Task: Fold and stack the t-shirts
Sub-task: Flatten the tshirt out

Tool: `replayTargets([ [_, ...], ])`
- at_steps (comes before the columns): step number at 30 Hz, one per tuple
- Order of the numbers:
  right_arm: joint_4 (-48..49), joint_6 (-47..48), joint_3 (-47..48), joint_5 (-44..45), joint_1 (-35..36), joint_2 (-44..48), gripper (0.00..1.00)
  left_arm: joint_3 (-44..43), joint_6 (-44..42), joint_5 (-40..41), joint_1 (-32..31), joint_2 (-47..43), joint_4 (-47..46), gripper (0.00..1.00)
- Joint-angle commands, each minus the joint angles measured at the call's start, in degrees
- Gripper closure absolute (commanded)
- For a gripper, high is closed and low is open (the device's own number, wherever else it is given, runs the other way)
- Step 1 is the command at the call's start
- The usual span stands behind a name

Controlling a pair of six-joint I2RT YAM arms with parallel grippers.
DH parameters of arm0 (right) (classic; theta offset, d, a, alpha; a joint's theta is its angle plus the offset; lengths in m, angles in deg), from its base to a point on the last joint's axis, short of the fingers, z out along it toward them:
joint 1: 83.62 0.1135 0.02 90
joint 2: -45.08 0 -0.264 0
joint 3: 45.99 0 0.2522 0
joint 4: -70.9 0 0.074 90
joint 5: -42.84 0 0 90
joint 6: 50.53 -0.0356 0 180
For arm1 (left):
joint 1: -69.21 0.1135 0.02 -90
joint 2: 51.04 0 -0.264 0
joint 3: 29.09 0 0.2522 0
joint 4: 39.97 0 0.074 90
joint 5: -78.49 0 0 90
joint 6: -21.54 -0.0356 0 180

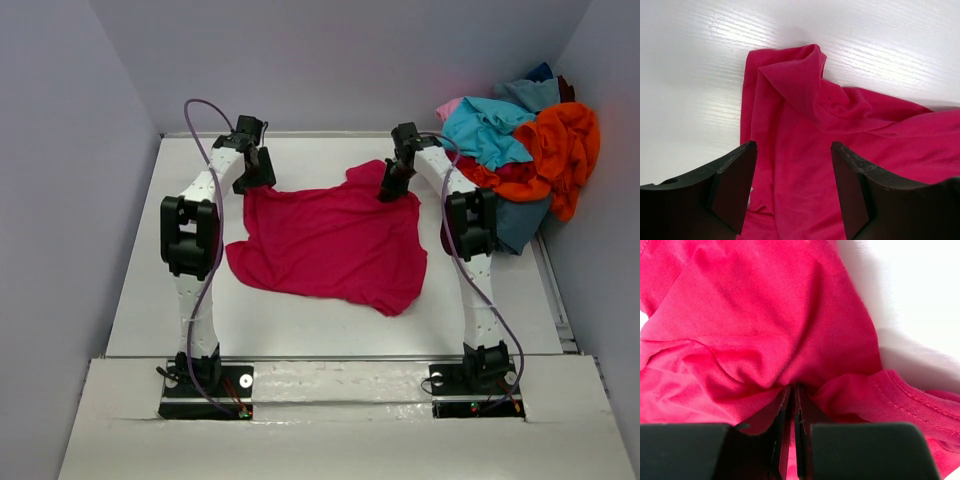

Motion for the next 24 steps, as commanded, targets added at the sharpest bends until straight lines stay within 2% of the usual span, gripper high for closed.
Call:
replayTargets([
  [1,-3.94,1.33,3.82,5.33,-0.34,-2.76,0.86,1.22,-0.49,0.15,0.32,-4.85,0.7,0.28],
  [11,-4.74,-0.96,0.49,8.59,-4.46,0.31,0.84,1.67,-0.67,-0.82,0.32,-3.71,0.26,0.28],
  [24,-7.2,-0.78,1.72,11.75,-6.84,1.89,0.84,1.57,-0.76,-1.87,0.32,-2.04,0.17,0.28],
])
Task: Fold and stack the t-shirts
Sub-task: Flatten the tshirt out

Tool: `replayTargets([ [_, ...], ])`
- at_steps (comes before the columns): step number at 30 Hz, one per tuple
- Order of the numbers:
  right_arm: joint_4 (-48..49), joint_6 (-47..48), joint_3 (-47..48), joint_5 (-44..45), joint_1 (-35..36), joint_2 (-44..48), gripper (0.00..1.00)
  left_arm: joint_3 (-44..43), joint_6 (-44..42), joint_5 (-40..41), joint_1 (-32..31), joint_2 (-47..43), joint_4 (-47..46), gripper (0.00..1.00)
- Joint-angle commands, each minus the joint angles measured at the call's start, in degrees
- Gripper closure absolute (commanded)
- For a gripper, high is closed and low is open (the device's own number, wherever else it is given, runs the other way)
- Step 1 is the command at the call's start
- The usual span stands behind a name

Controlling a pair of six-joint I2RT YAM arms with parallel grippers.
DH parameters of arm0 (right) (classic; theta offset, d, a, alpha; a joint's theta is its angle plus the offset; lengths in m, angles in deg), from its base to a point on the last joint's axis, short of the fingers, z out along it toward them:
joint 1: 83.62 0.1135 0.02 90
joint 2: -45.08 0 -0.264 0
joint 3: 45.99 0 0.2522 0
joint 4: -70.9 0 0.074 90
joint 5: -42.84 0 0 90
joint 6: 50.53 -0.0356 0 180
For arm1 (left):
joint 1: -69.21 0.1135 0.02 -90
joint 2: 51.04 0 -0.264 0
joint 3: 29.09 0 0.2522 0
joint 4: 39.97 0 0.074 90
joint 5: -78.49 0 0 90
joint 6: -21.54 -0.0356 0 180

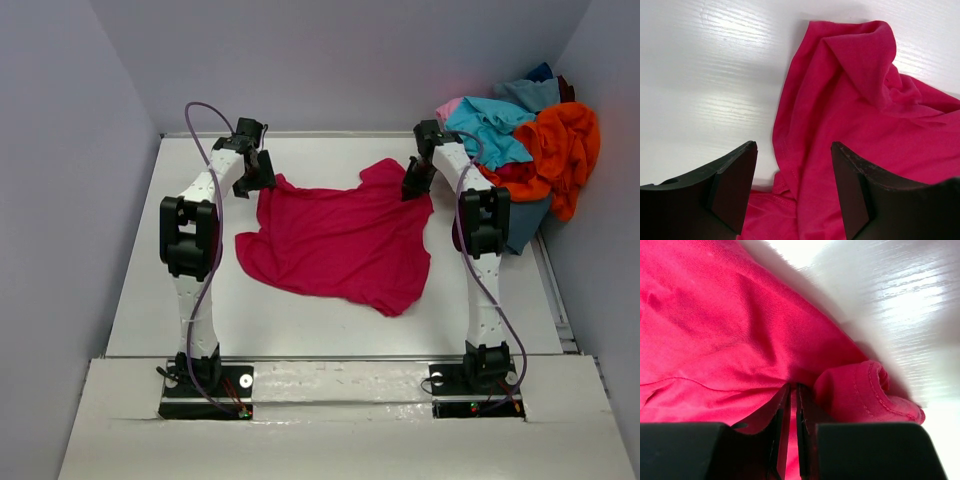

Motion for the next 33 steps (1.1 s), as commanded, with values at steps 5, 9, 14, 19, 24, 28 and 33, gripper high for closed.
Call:
replayTargets([
  [5,-2.94,0.75,1.13,3.31,-0.85,1.43,0.84,-1.03,-0.6,-1.04,0.32,0.65,0.15,0.28],
  [9,-2.85,1.19,1.57,-0.03,-0.85,0.99,0.84,-4.19,-0.25,-1.31,0.93,3.9,0.5,0.28],
  [14,-2.77,2.16,0.87,-0.38,-0.85,1.78,0.84,-9.37,0.28,-3.24,3.56,7.68,-1.25,0.29],
  [19,-2.41,2.95,-0.36,-1.08,-0.85,2.66,0.84,-11.58,0.8,-7.02,5.42,8.22,-5.38,0.3],
  [24,-2.24,3.39,-1.94,-1.17,-0.85,3.19,0.84,-13.86,0.72,-10.35,6.74,9.36,-8.45,0.32],
  [28,-2.24,3.56,-2.03,-1.26,-0.85,3.1,0.84,-14.04,0.89,-17.03,7.44,10.32,-10.66,0.36],
  [33,-2.33,3.56,-1.5,-1.69,-0.85,2.93,0.84,-13.08,0.89,-22.75,7.44,11.21,-11.71,0.37],
])
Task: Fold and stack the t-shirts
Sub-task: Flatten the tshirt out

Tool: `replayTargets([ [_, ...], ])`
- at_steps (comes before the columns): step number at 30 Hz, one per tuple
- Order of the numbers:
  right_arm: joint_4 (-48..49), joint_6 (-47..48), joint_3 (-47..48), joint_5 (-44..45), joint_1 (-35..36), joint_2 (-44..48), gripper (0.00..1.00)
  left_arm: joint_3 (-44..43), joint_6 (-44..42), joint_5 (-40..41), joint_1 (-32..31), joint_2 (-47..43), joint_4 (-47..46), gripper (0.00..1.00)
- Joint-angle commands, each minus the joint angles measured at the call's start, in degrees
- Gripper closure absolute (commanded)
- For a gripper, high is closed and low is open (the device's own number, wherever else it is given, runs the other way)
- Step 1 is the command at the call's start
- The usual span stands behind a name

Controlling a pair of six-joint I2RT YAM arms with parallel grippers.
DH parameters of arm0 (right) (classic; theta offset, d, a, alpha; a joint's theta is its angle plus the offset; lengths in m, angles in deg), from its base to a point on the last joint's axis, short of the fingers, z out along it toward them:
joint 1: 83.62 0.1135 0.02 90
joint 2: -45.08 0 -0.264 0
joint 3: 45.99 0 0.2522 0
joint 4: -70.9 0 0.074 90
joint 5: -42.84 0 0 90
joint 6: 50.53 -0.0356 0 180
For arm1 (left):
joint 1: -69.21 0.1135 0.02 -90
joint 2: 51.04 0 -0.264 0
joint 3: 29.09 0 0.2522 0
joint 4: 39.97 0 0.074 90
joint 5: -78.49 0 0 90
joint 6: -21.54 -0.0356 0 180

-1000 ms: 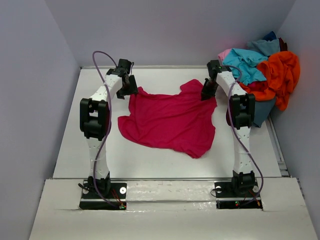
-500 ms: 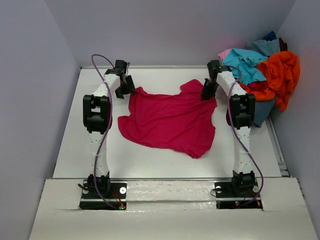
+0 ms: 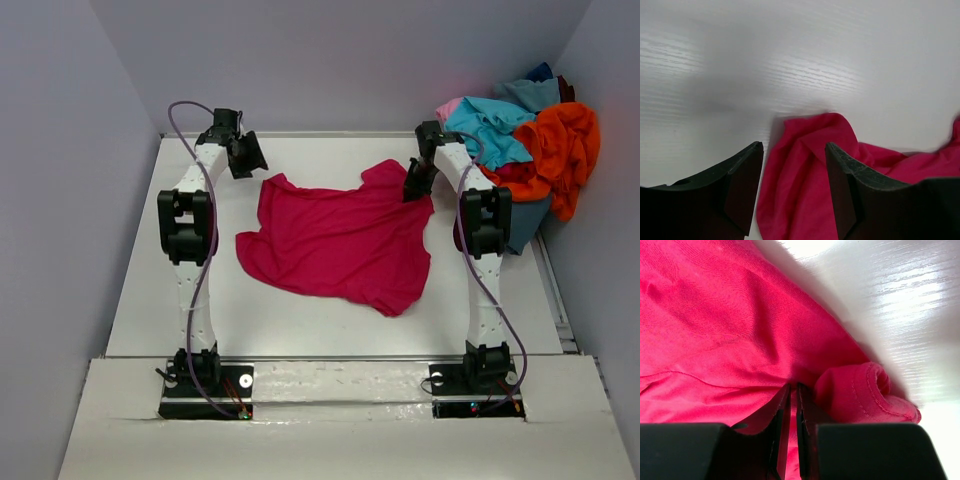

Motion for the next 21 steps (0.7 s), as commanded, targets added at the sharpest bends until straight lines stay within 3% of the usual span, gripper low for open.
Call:
replayTargets([
  [1,-1.58,1.07,-0.43,-0.41,-0.44,2.23,0.84,-0.31,0.61,-7.15,0.27,0.19,-2.4,0.37],
  [21,-1.31,1.42,-0.87,-0.85,-0.44,1.35,0.84,12.43,3.33,-10.57,3.52,-2.63,-9.7,0.4],
])
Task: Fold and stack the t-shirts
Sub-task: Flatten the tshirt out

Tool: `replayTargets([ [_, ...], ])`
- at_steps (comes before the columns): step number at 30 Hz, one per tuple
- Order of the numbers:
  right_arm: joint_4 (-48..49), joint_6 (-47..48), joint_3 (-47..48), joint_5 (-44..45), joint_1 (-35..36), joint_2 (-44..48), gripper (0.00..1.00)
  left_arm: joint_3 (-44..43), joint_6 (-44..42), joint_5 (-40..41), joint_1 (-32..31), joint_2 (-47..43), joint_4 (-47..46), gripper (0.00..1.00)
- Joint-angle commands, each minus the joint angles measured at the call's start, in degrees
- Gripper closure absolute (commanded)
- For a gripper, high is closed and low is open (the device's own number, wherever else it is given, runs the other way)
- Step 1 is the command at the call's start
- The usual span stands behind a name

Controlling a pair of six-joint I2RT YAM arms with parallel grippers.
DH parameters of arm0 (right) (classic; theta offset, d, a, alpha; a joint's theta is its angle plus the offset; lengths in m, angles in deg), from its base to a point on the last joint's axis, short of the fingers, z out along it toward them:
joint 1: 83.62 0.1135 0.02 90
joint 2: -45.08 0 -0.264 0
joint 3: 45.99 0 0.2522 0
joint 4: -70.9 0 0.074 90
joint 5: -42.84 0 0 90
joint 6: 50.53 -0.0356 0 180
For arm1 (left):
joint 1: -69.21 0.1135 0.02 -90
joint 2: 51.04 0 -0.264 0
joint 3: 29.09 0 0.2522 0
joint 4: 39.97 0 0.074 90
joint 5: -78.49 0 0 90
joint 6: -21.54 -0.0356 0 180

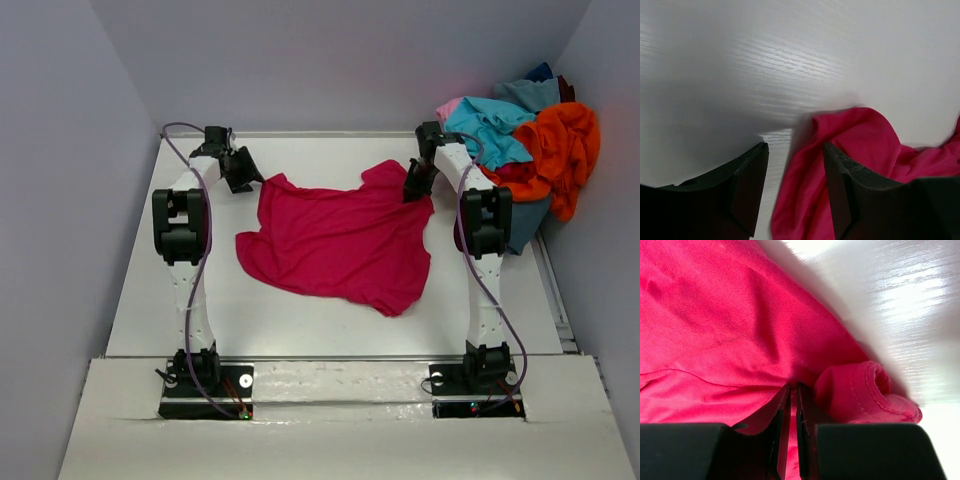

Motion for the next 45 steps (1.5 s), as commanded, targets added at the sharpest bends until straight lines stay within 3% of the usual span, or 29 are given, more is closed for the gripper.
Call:
replayTargets([
  [1,-1.49,1.31,-0.02,-0.13,-0.44,1.0,0.84,2.43,0.6,-2.49,0.49,-3.15,-2.01,0.41],
  [17,-1.93,1.58,0.42,0.49,-0.44,0.91,0.84,2.34,2.18,-8.03,1.02,-0.6,-4.03,0.5],
  [26,-2.37,1.84,0.51,1.02,-0.44,0.82,0.85,2.87,2.71,-8.56,1.02,0.28,-4.65,0.7],
  [37,-2.81,2.11,0.77,1.46,-0.44,0.82,0.85,4.45,4.03,-9.79,1.54,0.89,-6.4,0.76],
  [45,-3.16,2.28,0.69,1.63,-0.44,0.91,0.85,6.03,4.47,-9.7,3.3,0.28,-7.72,0.75],
])
